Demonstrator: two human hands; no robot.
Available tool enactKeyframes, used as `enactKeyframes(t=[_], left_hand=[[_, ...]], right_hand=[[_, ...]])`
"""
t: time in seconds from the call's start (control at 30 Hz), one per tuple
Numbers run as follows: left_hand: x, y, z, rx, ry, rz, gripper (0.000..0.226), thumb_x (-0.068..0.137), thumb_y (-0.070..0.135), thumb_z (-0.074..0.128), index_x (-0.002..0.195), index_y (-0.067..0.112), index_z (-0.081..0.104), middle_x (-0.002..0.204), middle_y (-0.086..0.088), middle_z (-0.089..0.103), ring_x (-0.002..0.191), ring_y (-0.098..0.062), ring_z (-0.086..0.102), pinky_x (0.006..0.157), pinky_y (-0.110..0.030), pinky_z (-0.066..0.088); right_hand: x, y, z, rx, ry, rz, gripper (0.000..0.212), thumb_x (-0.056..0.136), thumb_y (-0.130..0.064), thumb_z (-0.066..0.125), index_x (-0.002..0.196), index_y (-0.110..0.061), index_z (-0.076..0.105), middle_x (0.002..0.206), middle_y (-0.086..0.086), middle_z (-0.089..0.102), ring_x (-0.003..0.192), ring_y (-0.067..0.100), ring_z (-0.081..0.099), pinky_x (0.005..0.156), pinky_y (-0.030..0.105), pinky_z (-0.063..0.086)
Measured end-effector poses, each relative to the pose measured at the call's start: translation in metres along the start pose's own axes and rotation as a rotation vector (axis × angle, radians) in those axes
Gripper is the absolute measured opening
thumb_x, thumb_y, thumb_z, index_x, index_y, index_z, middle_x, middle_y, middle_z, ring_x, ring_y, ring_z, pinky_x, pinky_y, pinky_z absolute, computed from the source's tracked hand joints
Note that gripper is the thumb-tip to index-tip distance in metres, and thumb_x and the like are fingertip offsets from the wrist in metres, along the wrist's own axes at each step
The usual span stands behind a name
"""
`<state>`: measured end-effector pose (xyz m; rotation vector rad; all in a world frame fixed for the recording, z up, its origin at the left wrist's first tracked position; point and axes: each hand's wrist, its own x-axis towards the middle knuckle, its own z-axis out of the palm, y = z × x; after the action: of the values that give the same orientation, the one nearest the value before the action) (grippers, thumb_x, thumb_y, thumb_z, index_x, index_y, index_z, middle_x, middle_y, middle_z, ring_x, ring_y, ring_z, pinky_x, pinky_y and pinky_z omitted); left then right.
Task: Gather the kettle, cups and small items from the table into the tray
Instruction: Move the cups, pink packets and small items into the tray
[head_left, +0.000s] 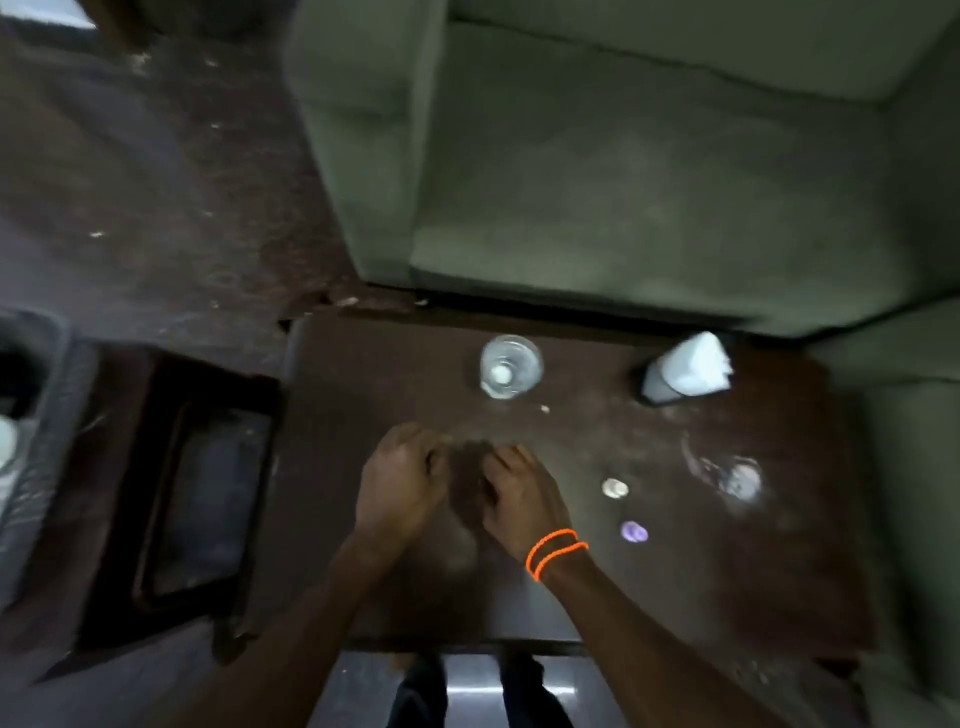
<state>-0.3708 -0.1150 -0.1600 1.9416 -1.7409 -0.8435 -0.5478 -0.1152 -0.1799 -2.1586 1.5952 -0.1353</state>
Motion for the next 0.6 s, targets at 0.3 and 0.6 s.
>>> enactKeyframes(t=[0.3, 0.6], left_hand=[[0.012, 0.098, 0.131, 0.021, -0.337, 0.138, 0.040, 0.076, 0.017, 0.061, 0.114, 0.023, 0.074, 0.110, 0.000, 0.069, 0.107, -0.025, 0.065, 0.091, -0.037, 0.057], [0.027, 0.120, 0.191, 0.017, -0.480, 0.238, 0.040, 0.080, 0.019, 0.070, 0.120, 0.024, 0.072, 0.117, 0.000, 0.066, 0.113, -0.024, 0.063, 0.097, -0.039, 0.053]], right_hand=[[-0.114, 0.104, -0.004, 0.105, 0.134, 0.543, 0.018, 0.083, -0.032, 0.068, 0.093, -0.018, 0.065, 0.093, 0.002, 0.063, 0.084, 0.026, 0.065, 0.067, 0.032, 0.052], [-0.120, 0.138, 0.013, 0.367, 0.307, 0.937, 0.038, 0.079, -0.029, 0.077, 0.111, -0.015, 0.060, 0.111, 0.006, 0.058, 0.085, 0.035, 0.068, 0.071, 0.037, 0.054]])
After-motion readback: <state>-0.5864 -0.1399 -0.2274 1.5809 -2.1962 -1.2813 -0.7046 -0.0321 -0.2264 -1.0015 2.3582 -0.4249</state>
